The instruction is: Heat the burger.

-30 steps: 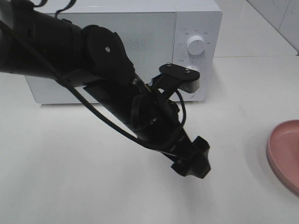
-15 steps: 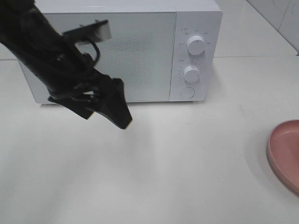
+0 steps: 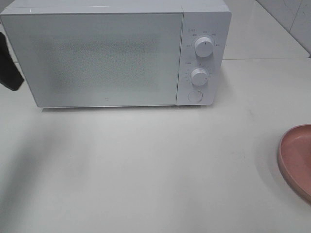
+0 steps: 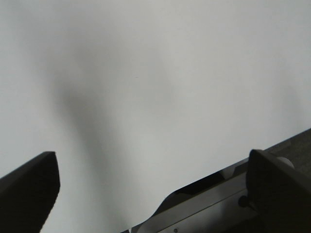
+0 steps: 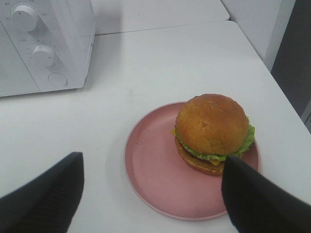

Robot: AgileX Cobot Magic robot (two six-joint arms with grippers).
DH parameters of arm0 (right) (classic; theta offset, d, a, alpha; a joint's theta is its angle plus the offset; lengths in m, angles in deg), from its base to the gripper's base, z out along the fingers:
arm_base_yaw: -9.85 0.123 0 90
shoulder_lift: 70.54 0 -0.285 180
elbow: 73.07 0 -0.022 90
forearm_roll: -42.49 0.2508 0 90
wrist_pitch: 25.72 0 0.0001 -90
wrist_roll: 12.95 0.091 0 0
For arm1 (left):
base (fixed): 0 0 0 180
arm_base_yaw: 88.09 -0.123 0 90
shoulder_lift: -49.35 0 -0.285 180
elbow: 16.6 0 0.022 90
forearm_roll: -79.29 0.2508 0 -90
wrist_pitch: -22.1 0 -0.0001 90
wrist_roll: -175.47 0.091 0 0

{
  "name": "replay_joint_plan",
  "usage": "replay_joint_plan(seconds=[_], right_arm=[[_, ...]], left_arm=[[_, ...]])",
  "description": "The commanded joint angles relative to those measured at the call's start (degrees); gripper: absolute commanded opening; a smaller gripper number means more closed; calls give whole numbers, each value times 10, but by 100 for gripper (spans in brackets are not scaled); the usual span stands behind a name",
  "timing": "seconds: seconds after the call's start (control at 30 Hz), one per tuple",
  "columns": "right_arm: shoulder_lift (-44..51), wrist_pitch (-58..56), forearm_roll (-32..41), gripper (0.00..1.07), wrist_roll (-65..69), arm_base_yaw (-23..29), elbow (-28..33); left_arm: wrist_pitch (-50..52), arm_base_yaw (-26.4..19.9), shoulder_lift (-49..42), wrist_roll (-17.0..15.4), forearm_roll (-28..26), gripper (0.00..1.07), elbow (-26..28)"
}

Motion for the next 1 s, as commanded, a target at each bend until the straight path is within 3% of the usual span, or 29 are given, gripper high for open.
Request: replay_joint_plan(seconds=[0.03,0.2,0.37,0.57,0.63,0.73,0.8,1.0], right_arm=[[15,3,-2,76,-3,-4,1],[15,3,-2,76,-3,-4,1],[15,3,-2,76,-3,-4,1],[15,3,-2,76,-3,-4,1],[15,3,-2,76,-3,-4,1],[15,3,-2,76,-3,-4,1],[15,3,-2,76,-3,-4,1],[15,3,-2,76,-3,-4,1]], left_arm=[[-49,-46,-37,-25,26,96,-2],[-52,-61,-71,-41,43,96,-5],[-49,-61,-129,-49,69,96,-47],[-34,-61,-210,-76,108,96,-135],[-9,-61,-274,-76,118,96,-195],[-1,-61,-292,-81,119,96,-210],[30,-61,-362,-91,119,96,-260],[57,-61,-461,-91,120,96,-336]])
